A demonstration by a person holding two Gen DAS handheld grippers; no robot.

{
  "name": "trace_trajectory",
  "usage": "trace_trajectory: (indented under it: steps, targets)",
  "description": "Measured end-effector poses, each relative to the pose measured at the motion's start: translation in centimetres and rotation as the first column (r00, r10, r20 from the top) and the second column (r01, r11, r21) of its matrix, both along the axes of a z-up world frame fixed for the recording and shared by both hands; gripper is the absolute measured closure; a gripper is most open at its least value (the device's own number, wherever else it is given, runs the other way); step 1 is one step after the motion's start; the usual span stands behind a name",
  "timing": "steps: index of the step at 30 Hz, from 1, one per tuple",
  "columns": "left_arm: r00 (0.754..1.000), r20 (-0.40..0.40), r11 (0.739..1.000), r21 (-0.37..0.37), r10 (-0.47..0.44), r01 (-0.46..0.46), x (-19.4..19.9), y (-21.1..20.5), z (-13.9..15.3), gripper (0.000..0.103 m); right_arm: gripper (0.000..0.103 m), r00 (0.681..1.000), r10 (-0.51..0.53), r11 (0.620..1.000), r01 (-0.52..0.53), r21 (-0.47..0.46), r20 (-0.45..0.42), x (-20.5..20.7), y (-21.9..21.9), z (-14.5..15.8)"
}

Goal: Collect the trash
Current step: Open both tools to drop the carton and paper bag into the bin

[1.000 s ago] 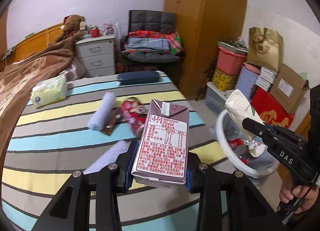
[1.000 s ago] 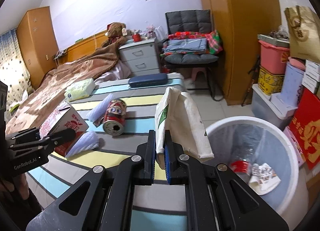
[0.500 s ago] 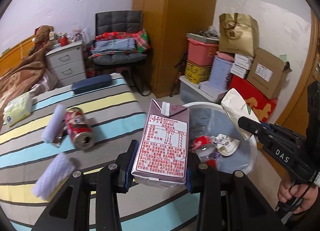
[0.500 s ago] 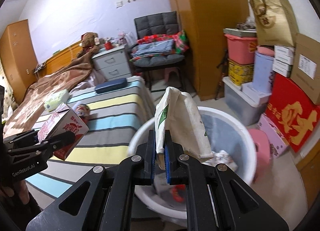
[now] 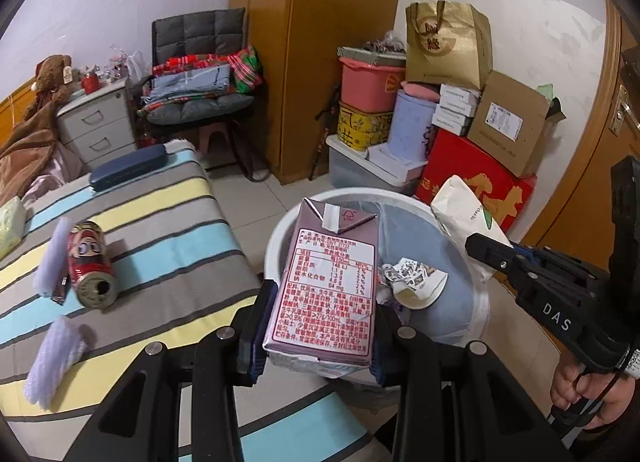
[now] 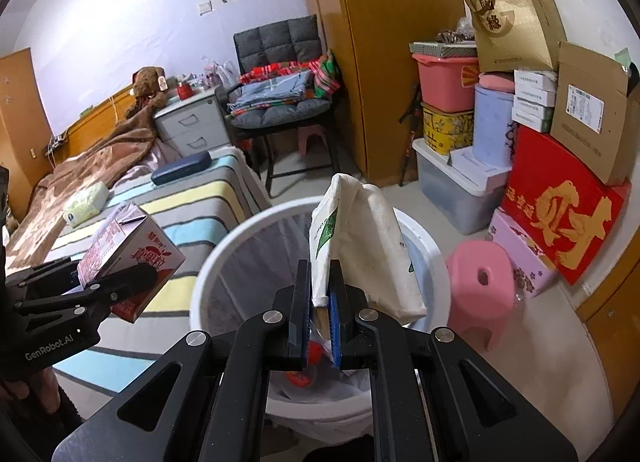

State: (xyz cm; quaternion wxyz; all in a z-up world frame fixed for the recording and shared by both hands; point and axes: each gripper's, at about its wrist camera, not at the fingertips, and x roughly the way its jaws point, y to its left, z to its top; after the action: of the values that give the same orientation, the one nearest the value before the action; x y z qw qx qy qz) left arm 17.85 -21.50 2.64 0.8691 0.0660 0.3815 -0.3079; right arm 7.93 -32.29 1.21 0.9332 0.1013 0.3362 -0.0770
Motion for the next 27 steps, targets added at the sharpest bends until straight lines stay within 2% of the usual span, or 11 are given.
trace_trajectory:
  steps: [12, 18, 22, 24, 26, 27]
  targets:
    - [0.997, -0.062, 0.998, 0.044, -0.035, 0.038, 0.7, -3.3, -2.9, 0.063, 0.095, 0.997, 0.018, 0.999, -0.015, 0.038, -0.075, 0.5, -1.6, -1.8]
    - [0.998, -0.057, 0.997, 0.066, -0.028, 0.031, 1.3, -4.3, -3.6, 0.063, 0.095, 0.994, 0.023, 0.999, -0.02, 0.029, -0.105, 1.4, -2.2, -2.4]
    - [0.998, -0.046, 0.998, 0.051, -0.032, 0.034, 1.7, -4.5, -3.5, 0.063, 0.094, 0.993, 0.043, 0.999, -0.04, 0.029, -0.112, 1.9, -2.5, -2.8]
    - [0.998, -0.054, 0.999, 0.042, -0.029, 0.031, 2.0, -4.6, -3.4, 0.059, 0.094, 0.99, 0.053, 0.998, -0.05, 0.022, -0.133, 2.2, -2.5, -3.0]
    - [0.998, -0.061, 0.999, 0.032, -0.019, 0.021, 2.3, -4.4, -3.4, 0.039, 0.092, 0.989, 0.049, 0.999, -0.047, 0.013, -0.142, 2.2, -2.4, -3.1]
    - [0.998, -0.055, 0.999, 0.028, -0.014, 0.015, 2.3, -4.2, -3.3, 0.038, 0.089, 0.989, 0.046, 0.999, -0.046, 0.009, -0.142, 2.2, -2.5, -3.1]
